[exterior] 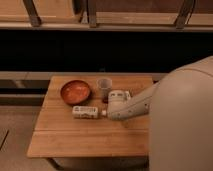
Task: Place the white sponge in the ceramic cup
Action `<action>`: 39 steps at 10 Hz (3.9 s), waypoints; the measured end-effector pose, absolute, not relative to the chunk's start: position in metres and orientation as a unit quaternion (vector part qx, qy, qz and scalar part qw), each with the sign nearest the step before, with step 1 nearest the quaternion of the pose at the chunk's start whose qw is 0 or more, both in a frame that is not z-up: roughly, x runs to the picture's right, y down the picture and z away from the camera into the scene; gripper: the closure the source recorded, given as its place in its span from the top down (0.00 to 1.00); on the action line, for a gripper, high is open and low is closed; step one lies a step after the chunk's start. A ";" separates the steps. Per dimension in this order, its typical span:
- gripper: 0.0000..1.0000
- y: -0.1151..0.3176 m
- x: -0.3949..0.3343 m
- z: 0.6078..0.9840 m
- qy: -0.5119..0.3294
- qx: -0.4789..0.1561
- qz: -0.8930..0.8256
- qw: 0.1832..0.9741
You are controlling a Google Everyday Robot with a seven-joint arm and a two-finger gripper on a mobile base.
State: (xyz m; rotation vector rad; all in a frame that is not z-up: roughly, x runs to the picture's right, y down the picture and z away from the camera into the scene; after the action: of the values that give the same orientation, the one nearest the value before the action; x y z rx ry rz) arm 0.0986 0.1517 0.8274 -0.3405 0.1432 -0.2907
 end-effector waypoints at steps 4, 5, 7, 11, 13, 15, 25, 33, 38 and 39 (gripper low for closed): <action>0.80 0.152 0.099 0.827 0.071 -0.169 -0.144 0.973; 0.80 0.152 0.099 0.827 0.071 -0.169 -0.144 0.973; 0.80 0.152 0.099 0.827 0.071 -0.169 -0.144 0.973; 0.80 0.152 0.099 0.827 0.071 -0.169 -0.144 0.973; 0.80 0.149 0.100 0.826 0.074 -0.166 -0.146 0.973; 0.80 0.142 0.101 0.821 0.079 -0.155 -0.145 0.974; 0.80 0.143 0.088 0.833 -0.064 -0.115 -0.127 0.983; 0.80 0.140 0.070 0.856 -0.046 -0.153 -0.208 0.965; 0.80 0.137 0.084 0.860 -0.010 -0.167 -0.200 0.965; 0.80 0.143 0.085 0.866 -0.010 -0.177 -0.195 0.965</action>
State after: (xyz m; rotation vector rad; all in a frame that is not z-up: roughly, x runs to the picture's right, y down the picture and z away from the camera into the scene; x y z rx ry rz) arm 0.0852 0.1431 0.8663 -0.3579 -0.0198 -0.3956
